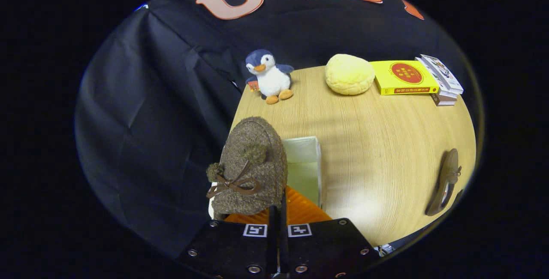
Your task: Open the storage box then place both shoes into the box .Put the left shoe in first, then the right shoe, with the right side of both shoes facing outward in a uniform manner.
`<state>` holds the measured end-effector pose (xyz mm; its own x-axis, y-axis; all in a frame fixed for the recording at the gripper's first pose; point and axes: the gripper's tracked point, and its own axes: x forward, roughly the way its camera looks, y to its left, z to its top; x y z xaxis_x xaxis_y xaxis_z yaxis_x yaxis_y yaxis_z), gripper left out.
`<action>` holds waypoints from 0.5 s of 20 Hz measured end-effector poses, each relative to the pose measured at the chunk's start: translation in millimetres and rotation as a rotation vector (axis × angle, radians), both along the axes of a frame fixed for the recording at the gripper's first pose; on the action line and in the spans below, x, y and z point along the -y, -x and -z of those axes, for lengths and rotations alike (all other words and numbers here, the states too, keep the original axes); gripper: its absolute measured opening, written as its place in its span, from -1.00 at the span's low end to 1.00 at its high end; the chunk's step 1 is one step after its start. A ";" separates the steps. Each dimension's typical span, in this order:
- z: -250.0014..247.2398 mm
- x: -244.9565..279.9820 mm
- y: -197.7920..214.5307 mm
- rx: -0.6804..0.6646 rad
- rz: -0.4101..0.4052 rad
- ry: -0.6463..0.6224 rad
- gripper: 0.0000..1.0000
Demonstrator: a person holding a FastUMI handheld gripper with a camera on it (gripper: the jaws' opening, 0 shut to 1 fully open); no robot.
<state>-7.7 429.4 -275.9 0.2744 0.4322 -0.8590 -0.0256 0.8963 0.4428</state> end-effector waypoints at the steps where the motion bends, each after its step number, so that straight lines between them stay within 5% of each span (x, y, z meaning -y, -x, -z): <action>1: 7.6 -8.2 4.0 -0.017 -0.007 0.013 -0.93; 10: 74.9 -68.6 40.0 -0.166 -0.073 0.103 -0.93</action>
<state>-47.7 497.9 -350.8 0.0970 0.3534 -0.9304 -0.0268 0.9354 0.3525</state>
